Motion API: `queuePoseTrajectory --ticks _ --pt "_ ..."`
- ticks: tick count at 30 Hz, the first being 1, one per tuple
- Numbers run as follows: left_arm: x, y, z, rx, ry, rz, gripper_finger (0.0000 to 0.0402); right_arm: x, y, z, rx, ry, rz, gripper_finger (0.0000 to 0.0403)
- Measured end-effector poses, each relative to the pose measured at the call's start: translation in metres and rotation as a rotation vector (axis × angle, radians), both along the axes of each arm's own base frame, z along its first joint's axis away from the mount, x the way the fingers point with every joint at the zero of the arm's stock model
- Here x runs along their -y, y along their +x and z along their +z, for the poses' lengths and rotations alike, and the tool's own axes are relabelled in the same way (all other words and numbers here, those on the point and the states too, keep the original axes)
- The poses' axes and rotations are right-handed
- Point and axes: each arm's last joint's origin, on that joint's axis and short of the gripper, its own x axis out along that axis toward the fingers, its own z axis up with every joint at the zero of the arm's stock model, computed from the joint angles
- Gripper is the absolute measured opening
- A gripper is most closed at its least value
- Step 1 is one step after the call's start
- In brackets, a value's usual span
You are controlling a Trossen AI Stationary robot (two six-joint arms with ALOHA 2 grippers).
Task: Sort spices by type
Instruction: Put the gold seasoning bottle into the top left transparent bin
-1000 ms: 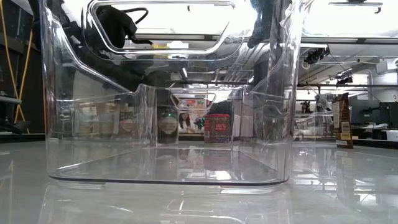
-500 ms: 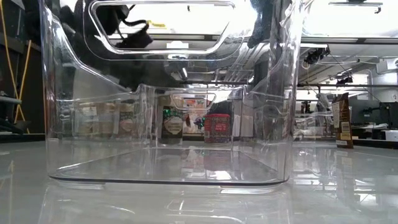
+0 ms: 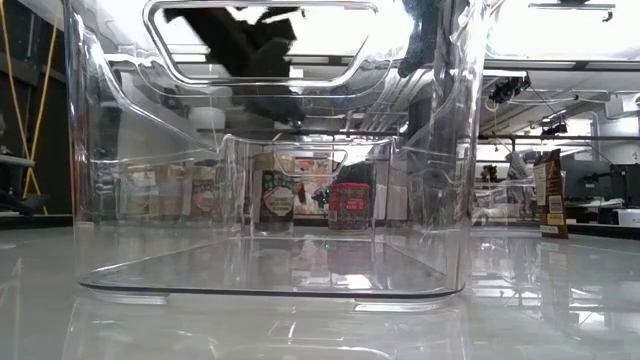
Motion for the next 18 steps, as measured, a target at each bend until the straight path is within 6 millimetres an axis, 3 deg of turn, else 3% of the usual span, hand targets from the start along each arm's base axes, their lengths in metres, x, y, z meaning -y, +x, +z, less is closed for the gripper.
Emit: queuePoseTrajectory --ticks 5,9,12,18 --pt "-0.059 0.015 0.045 -0.138 -0.258 0.024 0.0345 0.0 -0.001 -0.001 -0.01 -0.001 0.004 0.0" --pt "-0.081 0.022 0.059 -0.216 -0.402 0.028 0.0345 0.0 -0.003 -0.002 -0.035 0.002 0.004 0.0" --pt "-0.083 0.027 0.053 -0.289 -0.439 0.033 0.0345 0.0 -0.004 -0.003 -0.053 -0.004 0.014 0.0" --pt "-0.078 0.044 0.011 -0.459 -0.515 0.086 0.0345 -0.001 -0.004 -0.003 -0.059 -0.004 0.015 0.0"
